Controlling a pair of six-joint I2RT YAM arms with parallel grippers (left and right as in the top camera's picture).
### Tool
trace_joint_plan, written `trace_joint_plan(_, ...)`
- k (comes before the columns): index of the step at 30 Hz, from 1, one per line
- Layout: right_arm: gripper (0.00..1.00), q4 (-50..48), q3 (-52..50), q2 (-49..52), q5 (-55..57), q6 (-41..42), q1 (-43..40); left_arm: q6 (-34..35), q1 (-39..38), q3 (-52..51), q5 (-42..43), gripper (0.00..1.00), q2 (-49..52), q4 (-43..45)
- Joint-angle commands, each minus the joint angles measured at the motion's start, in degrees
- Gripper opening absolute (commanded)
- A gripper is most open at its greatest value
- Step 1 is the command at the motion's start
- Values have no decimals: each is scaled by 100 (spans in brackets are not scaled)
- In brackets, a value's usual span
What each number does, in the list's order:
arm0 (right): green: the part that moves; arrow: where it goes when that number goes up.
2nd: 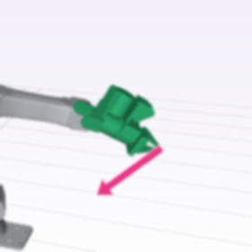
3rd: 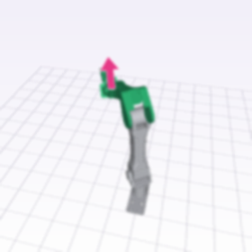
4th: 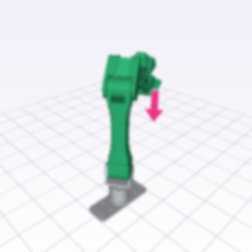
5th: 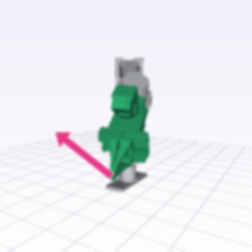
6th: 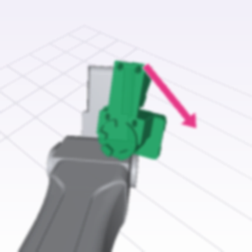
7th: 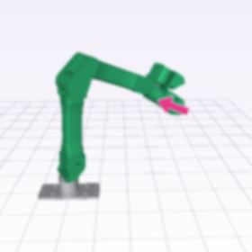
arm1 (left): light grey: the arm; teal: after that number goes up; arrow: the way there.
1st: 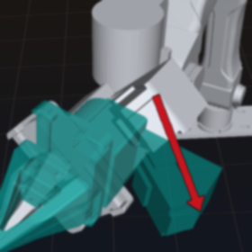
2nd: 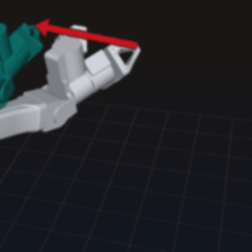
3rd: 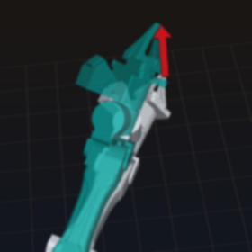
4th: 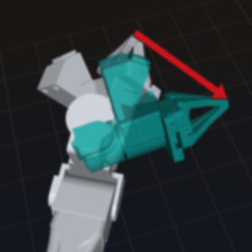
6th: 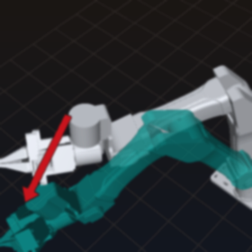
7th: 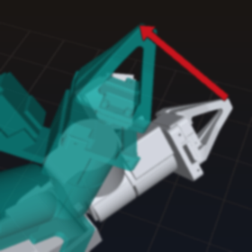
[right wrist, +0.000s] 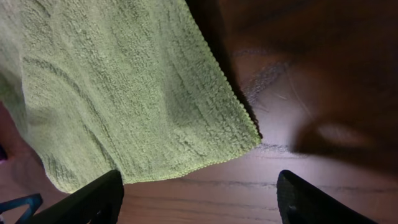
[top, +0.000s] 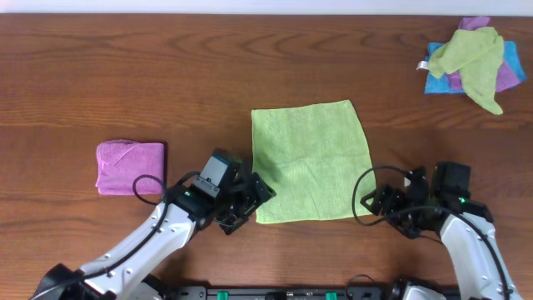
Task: Fold the cloth
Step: 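Move both grippers to the bottom corners of the green cloth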
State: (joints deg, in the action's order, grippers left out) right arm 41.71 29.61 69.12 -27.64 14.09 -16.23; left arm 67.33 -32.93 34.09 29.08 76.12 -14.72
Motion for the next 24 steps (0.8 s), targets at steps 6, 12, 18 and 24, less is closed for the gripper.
trace_joint_plan(6,80,-232,-28,66,-109,2,-35,647,-11,-411,-245,95,262,710)
trace_joint_plan(12,81,-393,-31,238,-107,0,-35,1126,-13,-811,-264,95,262,1241)
trace_joint_plan(18,81,-651,-31,678,-109,4,-35,1318,-22,-1016,-345,95,262,1650)
trace_joint_plan(24,81,-892,-31,920,-157,68,-35,1419,-146,-1016,-557,97,264,1821)
